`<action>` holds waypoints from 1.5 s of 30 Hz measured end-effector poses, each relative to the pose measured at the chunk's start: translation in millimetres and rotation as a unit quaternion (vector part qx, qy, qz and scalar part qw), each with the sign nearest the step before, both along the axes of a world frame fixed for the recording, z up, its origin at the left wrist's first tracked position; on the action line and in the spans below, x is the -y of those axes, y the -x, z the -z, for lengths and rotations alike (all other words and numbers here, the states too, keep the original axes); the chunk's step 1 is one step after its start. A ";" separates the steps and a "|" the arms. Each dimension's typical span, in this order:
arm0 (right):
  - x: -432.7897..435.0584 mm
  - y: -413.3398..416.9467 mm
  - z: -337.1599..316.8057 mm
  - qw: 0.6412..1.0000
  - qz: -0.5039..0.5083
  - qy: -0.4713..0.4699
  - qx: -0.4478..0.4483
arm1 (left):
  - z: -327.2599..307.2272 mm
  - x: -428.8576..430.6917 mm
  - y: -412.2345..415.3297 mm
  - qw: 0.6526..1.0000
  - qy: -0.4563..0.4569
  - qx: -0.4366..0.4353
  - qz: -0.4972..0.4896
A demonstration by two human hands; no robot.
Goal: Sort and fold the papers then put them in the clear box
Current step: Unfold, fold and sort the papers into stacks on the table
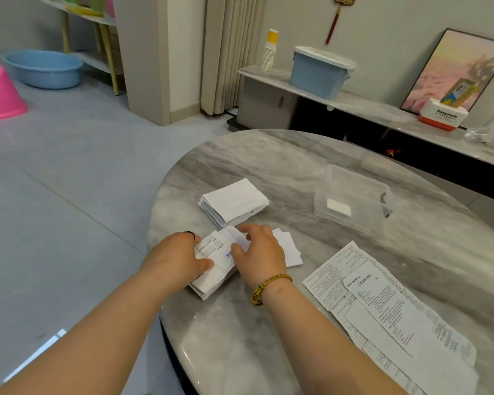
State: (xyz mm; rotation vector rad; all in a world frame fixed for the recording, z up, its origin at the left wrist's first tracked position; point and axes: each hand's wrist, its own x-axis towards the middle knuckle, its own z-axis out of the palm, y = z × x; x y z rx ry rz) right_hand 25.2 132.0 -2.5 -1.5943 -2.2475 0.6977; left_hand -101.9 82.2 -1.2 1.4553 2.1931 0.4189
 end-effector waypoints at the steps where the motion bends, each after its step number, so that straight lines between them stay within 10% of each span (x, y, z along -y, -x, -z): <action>1: 0.0 -1.5 -0.7 1.000 0.008 -0.002 -0.018 | 0.1 -0.6 -0.1 1.000 -0.008 0.007 -0.003; 27: -5.8 -94.6 -16.9 0.984 0.141 -0.030 -0.105 | -20.3 5.4 -0.3 0.989 -0.100 0.095 -0.056; 45: 7.1 -167.2 -7.3 0.979 0.203 0.016 -0.024 | 9.6 -2.9 -26.3 0.998 0.034 -0.052 -0.006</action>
